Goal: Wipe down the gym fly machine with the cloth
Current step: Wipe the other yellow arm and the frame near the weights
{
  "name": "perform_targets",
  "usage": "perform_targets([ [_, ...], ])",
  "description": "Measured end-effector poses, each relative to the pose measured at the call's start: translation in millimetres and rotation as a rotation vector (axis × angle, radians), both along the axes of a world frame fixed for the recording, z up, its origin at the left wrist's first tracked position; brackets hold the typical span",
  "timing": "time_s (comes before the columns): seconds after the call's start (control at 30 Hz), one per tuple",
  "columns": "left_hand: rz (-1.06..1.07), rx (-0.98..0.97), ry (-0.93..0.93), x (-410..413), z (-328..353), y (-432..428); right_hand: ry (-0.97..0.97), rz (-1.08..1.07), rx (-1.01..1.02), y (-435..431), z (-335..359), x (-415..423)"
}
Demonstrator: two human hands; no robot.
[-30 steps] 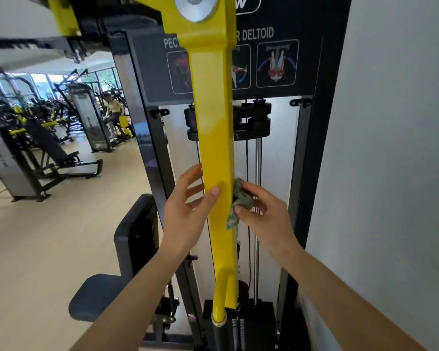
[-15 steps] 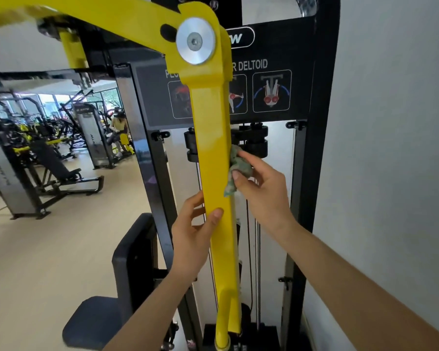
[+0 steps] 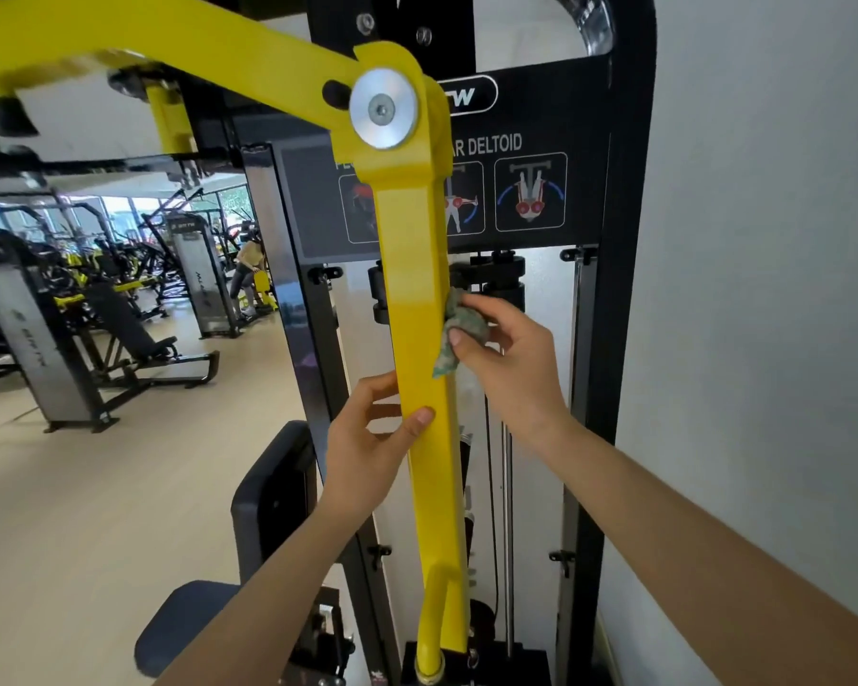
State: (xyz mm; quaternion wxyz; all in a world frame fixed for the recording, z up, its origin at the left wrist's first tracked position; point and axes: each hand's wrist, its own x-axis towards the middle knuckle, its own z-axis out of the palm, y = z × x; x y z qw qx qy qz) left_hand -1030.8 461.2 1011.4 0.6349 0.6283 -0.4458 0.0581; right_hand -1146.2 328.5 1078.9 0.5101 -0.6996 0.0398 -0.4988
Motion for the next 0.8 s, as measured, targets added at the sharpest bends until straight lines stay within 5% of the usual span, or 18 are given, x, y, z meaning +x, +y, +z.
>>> perform_targets([
  [0.13, 0.030, 0.091, -0.092, 8, 41, 8, -0.079, -0.013, -0.056, -3, 36, 3],
  [0.3, -0.004, -0.055, -0.110, -3, 102, 2, -0.154, -0.058, -0.096, -3, 78, 9],
  [0.53, 0.037, -0.100, -0.154, -12, 104, 2, -0.242, -0.159, -0.099, 0, 108, 17],
  [0.67, 0.294, -0.152, -0.330, -22, 109, 0, -0.278, -0.215, -0.101, -5, 108, 14],
  [0.8, 0.297, -0.227, -0.626, -41, 129, -4, -0.306, -0.200, -0.068, -27, 116, 1],
])
